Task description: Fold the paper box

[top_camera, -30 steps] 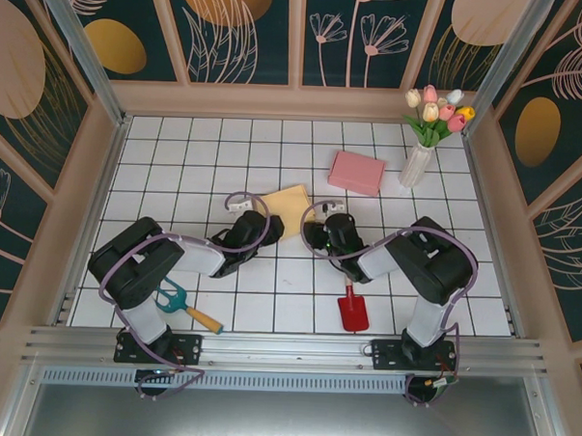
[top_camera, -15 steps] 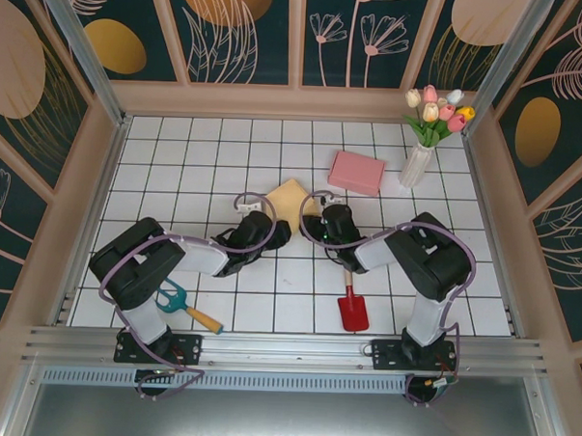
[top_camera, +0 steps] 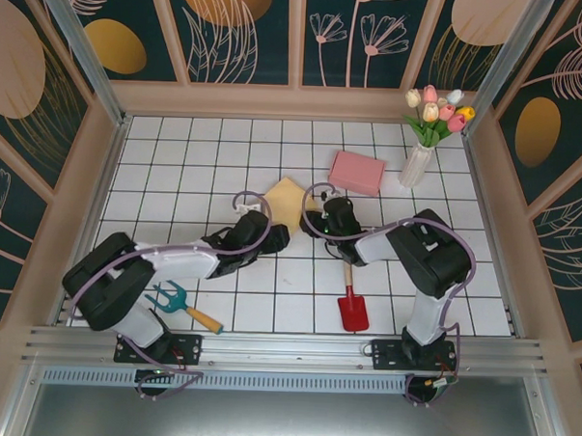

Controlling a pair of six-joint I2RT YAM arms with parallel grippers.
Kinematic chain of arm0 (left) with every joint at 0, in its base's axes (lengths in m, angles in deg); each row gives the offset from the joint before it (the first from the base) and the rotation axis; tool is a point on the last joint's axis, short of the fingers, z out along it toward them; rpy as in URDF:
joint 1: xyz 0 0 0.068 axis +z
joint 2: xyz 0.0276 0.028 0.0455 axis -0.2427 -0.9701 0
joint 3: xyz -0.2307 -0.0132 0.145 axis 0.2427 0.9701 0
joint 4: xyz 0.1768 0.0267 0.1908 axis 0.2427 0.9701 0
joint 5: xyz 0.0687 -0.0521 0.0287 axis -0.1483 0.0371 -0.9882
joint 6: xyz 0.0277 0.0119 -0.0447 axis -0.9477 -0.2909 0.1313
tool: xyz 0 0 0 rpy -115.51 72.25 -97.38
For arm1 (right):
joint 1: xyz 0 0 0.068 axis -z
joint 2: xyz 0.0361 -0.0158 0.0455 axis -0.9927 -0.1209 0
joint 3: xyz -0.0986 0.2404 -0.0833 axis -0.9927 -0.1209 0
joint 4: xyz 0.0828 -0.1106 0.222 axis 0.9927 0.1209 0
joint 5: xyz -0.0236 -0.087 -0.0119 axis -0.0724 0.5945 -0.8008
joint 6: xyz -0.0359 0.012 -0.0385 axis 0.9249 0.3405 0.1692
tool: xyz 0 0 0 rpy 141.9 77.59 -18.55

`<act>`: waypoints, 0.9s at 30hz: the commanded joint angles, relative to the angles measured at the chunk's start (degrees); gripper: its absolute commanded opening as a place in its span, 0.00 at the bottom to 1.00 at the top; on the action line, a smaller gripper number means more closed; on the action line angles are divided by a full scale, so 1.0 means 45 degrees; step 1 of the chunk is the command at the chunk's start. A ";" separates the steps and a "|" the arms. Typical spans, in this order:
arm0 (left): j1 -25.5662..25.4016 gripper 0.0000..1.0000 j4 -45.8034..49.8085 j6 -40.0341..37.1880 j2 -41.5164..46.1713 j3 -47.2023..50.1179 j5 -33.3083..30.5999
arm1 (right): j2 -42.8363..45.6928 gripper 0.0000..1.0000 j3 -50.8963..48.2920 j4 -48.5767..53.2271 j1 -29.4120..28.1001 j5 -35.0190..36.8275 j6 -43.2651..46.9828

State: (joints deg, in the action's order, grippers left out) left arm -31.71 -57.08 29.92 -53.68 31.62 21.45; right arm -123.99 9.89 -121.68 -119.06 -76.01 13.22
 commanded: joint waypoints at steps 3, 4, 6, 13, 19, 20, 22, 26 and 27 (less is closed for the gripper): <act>0.0948 0.69 0.1267 -0.1117 0.1369 -0.0220 -0.0116 | -0.0527 0.36 0.0183 0.0599 0.0268 -0.0459 -0.0302; 0.1467 0.68 0.1384 -0.1335 0.1289 -0.0507 0.0181 | -0.0552 0.36 0.0206 0.0617 0.0299 -0.0488 -0.0306; 0.2204 0.68 0.1821 -0.1987 0.0749 -0.1388 0.0158 | -0.0649 0.35 0.0273 0.0639 0.0337 -0.0617 -0.0344; 0.4091 0.70 0.1060 -0.3340 -0.2893 -0.3815 0.2055 | -0.0865 0.34 0.0415 0.0821 0.0490 -0.1015 -0.0272; 0.4133 0.69 -0.0930 -0.3288 -0.4472 -0.3835 0.3290 | -0.0931 0.32 0.0561 0.1047 0.0714 -0.1410 -0.0063; 0.4133 0.69 -0.1020 -0.3237 -0.4651 -0.3835 0.3312 | -0.0955 0.29 0.0583 0.1067 0.0736 -0.1493 -0.0048; 0.4133 0.68 -0.1161 -0.3193 -0.4890 -0.3815 0.3404 | -0.1006 0.28 0.0643 0.1125 0.0758 -0.1553 -0.0052; 0.4133 0.67 -0.1547 -0.3075 -0.4963 -0.3537 0.3716 | -0.1179 0.26 0.0756 0.1121 0.0780 -0.1669 -0.0145; 0.4133 0.67 -0.1556 -0.3073 -0.4959 -0.3494 0.3761 | -0.1229 0.25 0.0779 0.1119 0.0776 -0.1703 -0.0178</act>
State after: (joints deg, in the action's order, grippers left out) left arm -12.93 -62.33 16.63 -74.62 14.60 35.61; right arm -126.68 12.95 -121.25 -115.85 -82.30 12.98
